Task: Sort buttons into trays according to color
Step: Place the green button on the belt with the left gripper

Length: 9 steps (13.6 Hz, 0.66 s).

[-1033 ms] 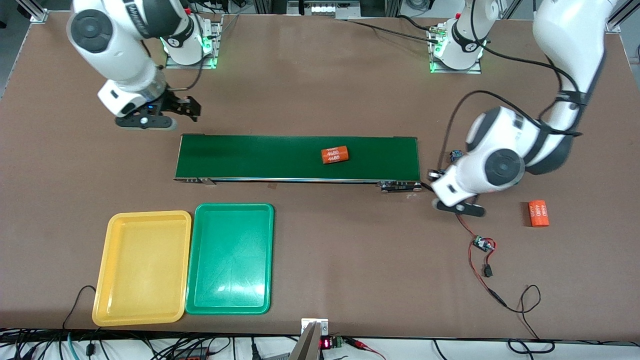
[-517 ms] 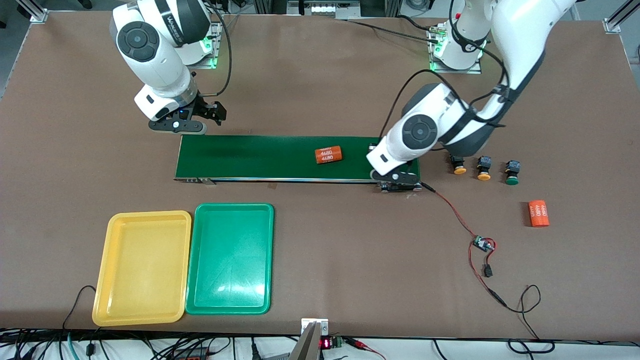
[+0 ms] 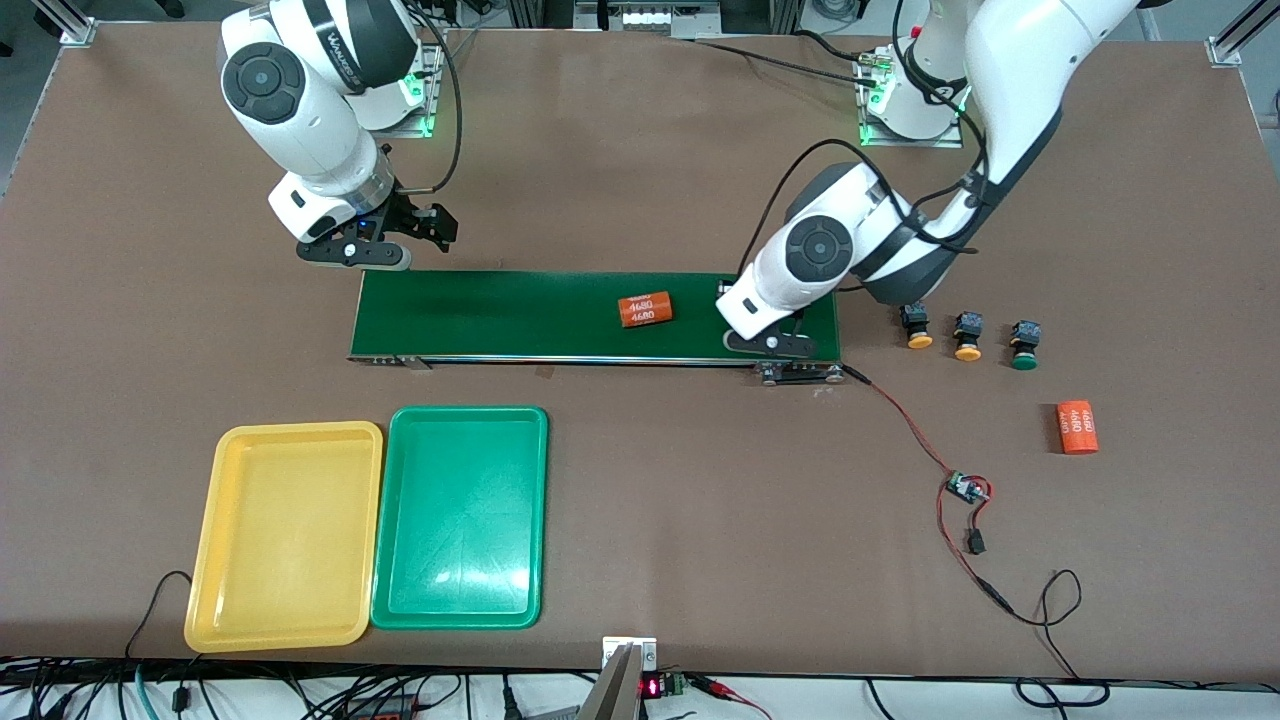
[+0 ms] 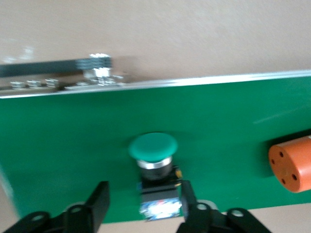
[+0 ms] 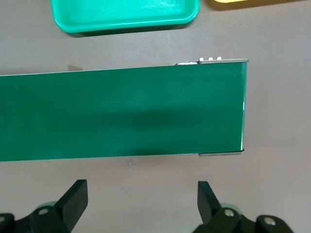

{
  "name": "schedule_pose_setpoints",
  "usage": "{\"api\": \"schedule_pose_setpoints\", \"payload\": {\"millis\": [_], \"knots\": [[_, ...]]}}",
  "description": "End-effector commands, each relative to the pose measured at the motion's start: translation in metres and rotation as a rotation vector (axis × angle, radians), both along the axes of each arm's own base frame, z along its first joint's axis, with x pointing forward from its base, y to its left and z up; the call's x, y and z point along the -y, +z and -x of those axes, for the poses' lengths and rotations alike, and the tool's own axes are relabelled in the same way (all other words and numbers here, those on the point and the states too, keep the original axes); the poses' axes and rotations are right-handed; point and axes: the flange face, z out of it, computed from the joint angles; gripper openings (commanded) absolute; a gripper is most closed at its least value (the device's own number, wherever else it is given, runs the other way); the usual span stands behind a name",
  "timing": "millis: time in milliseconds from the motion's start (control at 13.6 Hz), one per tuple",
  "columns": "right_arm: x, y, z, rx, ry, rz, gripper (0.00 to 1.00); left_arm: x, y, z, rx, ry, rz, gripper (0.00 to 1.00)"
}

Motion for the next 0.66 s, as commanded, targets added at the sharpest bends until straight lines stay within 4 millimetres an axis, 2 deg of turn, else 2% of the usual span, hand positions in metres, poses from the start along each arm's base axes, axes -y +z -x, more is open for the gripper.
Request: {"api": "schedule_pose_setpoints", "payload": {"millis": [0, 74, 221, 295, 369, 517, 590], "knots": [[-0.003, 0.0, -0.002, 0.001, -0.018, -0.014, 1.0, -0.014, 0.07, -0.022, -0.026, -0.009, -0.078, 1.0], [-0.003, 0.002, -0.003, 0.004, -0.018, -0.016, 1.0, -0.027, 0.085, -0.034, -0.033, -0.022, -0.084, 1.0], [-0.003, 0.002, -0.003, 0.004, -0.018, -0.016, 1.0, -0.098, 0.093, -0.071, -0.046, -0.023, -0.061, 1.0], [-0.003, 0.002, -0.003, 0.004, -0.018, -0.016, 1.0, -0.145, 0.089, -0.087, -0.044, -0.007, -0.061, 1.0], [-0.003, 0.002, -0.003, 0.002, -0.018, -0.015, 1.0, -0.185, 0.083, -0.095, -0.053, -0.03, -0.061, 1.0], [-0.002, 0.003, -0.002, -0.006, -0.019, -0.012, 1.0, -0.257, 0.069, -0.108, -0.057, -0.081, -0.075, 1.0], [-0.002, 0.004, 0.0, -0.014, -0.015, -0.008, 1.0, -0.284, 0.059, -0.108, -0.065, -0.104, -0.102, 1.0]]}}
